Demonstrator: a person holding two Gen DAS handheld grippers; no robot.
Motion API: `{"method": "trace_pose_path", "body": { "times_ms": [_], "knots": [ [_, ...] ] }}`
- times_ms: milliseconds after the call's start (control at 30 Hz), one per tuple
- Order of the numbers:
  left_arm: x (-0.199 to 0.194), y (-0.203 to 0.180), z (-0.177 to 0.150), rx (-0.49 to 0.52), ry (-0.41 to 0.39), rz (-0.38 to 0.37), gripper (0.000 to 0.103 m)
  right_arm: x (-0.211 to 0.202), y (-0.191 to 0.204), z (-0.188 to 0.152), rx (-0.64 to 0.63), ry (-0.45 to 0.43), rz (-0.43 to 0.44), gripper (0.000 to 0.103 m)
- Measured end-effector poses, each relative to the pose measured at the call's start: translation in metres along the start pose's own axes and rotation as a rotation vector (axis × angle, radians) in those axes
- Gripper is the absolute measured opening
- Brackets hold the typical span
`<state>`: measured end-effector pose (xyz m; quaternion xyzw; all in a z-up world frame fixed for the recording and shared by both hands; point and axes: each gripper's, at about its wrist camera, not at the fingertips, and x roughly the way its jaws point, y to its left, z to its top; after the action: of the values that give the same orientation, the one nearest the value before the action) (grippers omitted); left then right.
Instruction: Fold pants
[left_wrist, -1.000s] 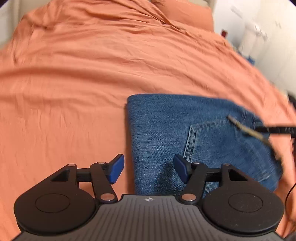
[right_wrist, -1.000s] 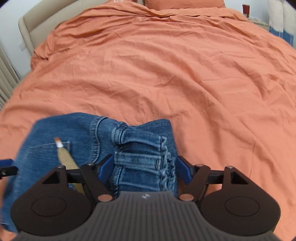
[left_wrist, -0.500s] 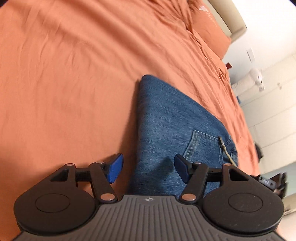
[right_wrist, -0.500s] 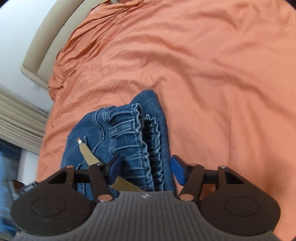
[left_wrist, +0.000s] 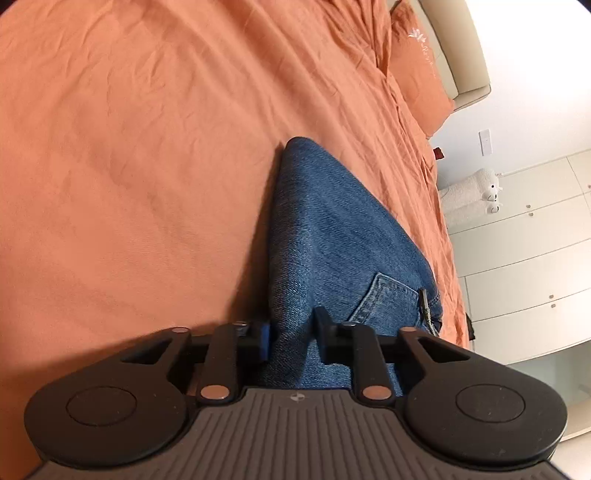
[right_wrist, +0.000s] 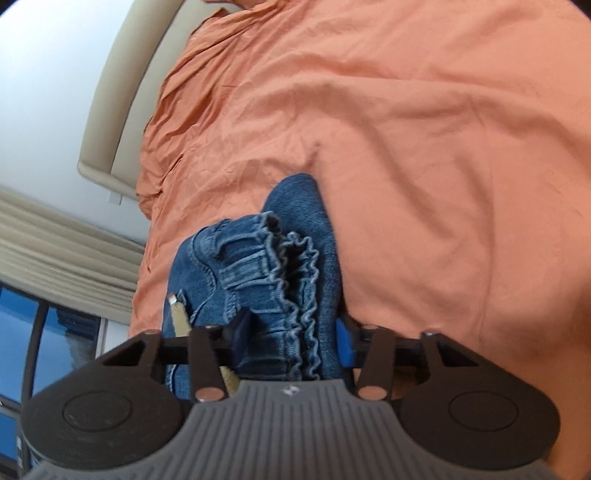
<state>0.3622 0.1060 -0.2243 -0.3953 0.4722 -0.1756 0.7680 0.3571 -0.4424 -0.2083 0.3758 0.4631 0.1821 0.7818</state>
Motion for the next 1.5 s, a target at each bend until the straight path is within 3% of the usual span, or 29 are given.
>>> {"method": "trace_pose_path", "body": {
  "times_ms": [67, 200, 400, 633, 800, 1100, 1267, 1500],
  "knots": [
    [-0.006, -0.008, -0.001, 0.025, -0.018, 0.012, 0.010, -0.004, 0.010, 0.000, -0.042, -0.011, -0.021, 0.030],
    [-0.017, -0.032, -0.002, 0.103, -0.046, 0.087, 0.007, -0.017, 0.037, 0.002, -0.118, -0.032, -0.051, 0.020],
    [-0.046, -0.058, -0.008, 0.167, -0.093, 0.119, 0.007, -0.038, 0.090, -0.006, -0.221, -0.064, -0.081, 0.018],
    [-0.131, -0.068, -0.004, 0.221, -0.166, 0.148, 0.007, -0.042, 0.160, -0.030, -0.304, -0.052, -0.042, 0.017],
    [-0.206, -0.067, -0.001, 0.280, -0.225, 0.228, 0.007, -0.018, 0.211, -0.060, -0.340, -0.025, 0.024, 0.017],
    [-0.308, -0.053, 0.008, 0.332, -0.288, 0.446, 0.007, 0.074, 0.289, -0.119, -0.347, 0.059, 0.154, 0.017],
    [-0.310, -0.016, 0.016, 0.283, -0.298, 0.472, 0.007, 0.124, 0.309, -0.138, -0.343, 0.098, 0.150, 0.017],
    [-0.273, 0.045, 0.027, 0.238, -0.258, 0.404, 0.007, 0.152, 0.292, -0.134, -0.355, 0.099, 0.070, 0.017]
  ]
}}
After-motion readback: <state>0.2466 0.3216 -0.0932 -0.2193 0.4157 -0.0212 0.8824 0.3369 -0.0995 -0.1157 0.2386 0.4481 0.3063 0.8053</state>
